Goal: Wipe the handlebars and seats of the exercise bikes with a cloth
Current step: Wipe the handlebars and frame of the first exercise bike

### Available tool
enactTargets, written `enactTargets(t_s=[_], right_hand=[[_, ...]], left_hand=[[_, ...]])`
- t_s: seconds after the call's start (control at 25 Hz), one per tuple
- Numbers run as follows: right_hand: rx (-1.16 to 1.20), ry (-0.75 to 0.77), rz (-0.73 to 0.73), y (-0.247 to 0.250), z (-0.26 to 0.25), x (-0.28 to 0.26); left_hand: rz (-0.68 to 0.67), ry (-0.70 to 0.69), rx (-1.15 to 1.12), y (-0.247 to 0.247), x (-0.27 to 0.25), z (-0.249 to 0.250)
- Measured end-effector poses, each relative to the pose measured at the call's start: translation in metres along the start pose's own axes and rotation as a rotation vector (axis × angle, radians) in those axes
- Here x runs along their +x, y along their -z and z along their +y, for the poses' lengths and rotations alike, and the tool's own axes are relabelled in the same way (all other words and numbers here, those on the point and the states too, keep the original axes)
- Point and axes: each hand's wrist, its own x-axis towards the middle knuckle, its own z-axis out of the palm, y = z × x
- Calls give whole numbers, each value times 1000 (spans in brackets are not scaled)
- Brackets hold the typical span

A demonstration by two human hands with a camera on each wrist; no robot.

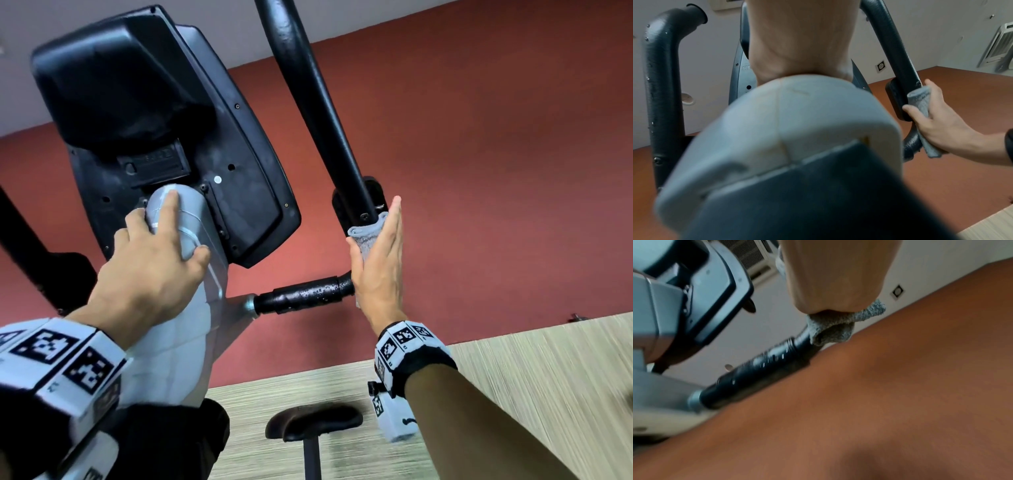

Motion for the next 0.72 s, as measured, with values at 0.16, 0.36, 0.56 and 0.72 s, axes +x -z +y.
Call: enactTargets(t_s=[0.16, 0.36, 0.56, 0.72], right_hand=[[7, -116, 46, -10, -1, -14], [10, -50, 122, -13, -4, 1], [254, -494, 225, -50, -21, -46], [241, -646, -58, -33, -20, -66]], left_hand=[[-3, 0, 9, 2, 0, 2], [18, -7, 12, -1, 2, 3], [0, -12, -6, -1, 3, 2], [5, -2, -22, 1, 2, 3]])
